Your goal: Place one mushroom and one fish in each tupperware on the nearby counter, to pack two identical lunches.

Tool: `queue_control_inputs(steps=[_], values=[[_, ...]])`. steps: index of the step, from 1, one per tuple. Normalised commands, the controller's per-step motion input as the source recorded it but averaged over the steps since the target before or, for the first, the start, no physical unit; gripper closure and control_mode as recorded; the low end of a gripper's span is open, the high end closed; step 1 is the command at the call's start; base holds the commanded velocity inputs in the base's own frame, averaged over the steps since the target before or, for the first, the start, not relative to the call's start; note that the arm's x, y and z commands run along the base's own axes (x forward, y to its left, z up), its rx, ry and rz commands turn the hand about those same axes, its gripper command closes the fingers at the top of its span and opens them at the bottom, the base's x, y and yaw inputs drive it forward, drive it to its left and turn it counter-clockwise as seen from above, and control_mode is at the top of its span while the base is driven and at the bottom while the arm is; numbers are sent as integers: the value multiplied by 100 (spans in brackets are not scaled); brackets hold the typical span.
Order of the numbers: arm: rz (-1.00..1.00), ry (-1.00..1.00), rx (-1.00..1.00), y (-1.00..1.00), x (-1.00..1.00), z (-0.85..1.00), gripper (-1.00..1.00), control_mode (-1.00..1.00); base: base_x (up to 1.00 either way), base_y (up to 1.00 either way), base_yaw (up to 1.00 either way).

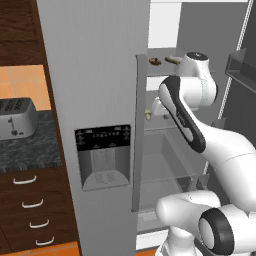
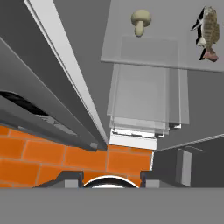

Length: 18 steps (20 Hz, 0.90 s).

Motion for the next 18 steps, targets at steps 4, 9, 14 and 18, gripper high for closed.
queue_control_inputs(steps=[4,9,14,18], values=[[0,-1,0,1,-13,0,-100,-100,0,0,0],[-3,1,-2,-5,0,-15,-100,-100,0,0,0],[-15,7,-2,-92,43,0,-100,-100,0,0,0],[-3,-10,1,-64,70,-9,-100,-100,0,0,0]])
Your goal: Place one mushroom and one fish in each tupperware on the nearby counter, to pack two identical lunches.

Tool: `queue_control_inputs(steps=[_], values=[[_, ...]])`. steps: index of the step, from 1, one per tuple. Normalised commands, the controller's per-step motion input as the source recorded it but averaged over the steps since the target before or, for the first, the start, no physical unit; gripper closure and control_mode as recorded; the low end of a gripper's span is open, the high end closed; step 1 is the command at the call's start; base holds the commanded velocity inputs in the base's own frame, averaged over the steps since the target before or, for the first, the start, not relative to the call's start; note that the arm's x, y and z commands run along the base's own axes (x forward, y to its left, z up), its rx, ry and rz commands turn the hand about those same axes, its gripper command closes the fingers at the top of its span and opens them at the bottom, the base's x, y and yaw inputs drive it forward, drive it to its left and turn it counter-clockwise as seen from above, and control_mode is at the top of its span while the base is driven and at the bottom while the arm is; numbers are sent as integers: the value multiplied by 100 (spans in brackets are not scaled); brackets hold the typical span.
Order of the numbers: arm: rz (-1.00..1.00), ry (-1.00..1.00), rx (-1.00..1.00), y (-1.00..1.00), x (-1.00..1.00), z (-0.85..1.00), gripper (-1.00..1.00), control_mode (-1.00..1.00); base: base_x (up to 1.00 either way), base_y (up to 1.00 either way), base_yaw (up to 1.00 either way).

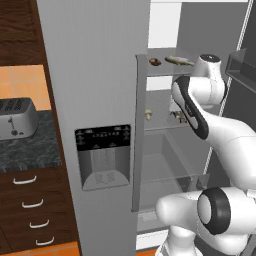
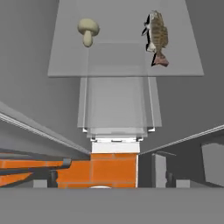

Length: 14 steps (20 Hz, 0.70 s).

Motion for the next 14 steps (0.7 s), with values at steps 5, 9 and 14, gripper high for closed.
queue_control_inputs(steps=[5,9,14], values=[[2,-12,0,-3,60,-71,-100,-100,0,0,0],[5,-16,0,0,51,-83,-100,-100,0,0,0],[4,-15,0,-4,50,-51,-100,-100,0,0,0]])
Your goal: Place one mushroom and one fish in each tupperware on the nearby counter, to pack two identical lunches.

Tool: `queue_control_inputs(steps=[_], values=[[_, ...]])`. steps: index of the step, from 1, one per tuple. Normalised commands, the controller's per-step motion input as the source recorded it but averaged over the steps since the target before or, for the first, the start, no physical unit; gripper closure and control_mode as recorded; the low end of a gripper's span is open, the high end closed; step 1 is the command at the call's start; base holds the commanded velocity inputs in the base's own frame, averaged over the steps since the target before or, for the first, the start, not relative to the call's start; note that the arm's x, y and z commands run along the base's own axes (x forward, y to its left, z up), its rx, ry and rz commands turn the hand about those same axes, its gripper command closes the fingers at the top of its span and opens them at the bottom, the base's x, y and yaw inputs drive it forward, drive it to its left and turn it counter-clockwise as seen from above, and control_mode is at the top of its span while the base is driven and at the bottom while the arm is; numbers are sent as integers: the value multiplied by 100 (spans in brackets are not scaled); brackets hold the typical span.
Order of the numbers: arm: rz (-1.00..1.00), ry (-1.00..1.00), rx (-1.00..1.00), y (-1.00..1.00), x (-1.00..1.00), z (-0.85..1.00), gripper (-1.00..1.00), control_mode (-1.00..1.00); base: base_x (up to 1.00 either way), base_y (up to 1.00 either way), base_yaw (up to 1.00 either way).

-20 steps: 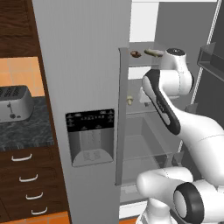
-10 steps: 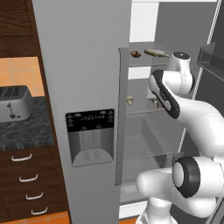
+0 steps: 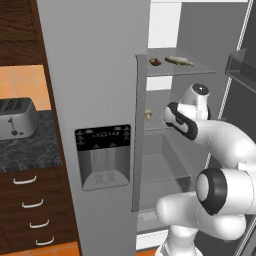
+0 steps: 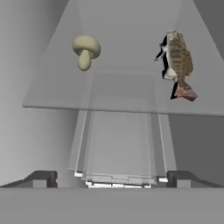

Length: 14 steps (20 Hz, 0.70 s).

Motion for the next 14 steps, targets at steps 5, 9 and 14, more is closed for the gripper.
queue_control_inputs(steps=[5,9,14], values=[[2,-1,-1,-32,17,15,-100,-100,0,0,0],[1,0,-4,-53,27,39,-100,-100,0,0,0],[0,0,-4,-40,37,6,-100,-100,0,0,0]])
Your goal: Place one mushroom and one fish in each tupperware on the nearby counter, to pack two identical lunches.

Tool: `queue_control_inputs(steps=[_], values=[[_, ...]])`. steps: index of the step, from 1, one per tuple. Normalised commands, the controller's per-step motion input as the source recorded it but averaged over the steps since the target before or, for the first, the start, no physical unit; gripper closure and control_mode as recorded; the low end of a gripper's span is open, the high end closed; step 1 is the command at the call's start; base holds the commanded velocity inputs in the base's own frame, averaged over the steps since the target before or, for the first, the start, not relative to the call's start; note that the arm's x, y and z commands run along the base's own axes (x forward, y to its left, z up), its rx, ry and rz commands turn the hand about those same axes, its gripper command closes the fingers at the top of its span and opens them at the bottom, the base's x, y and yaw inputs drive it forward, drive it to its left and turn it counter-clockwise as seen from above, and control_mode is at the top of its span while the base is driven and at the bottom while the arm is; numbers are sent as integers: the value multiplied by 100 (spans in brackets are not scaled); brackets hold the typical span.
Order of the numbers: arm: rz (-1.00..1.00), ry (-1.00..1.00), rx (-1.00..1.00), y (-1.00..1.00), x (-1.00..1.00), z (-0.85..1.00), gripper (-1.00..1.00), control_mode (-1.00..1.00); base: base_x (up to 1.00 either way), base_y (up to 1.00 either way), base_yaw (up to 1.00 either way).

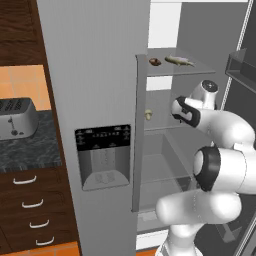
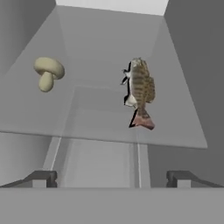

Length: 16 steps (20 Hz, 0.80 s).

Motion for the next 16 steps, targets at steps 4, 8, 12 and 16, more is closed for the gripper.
queue_control_inputs(steps=[4,8,12,16], values=[[1,2,-3,-20,27,-30,-100,-100,0,0,0],[0,12,0,-35,36,-60,-100,-100,0,0,0],[0,7,0,-51,35,-18,-100,-100,0,0,0],[1,8,0,-35,46,-4,-100,-100,0,0,0]])
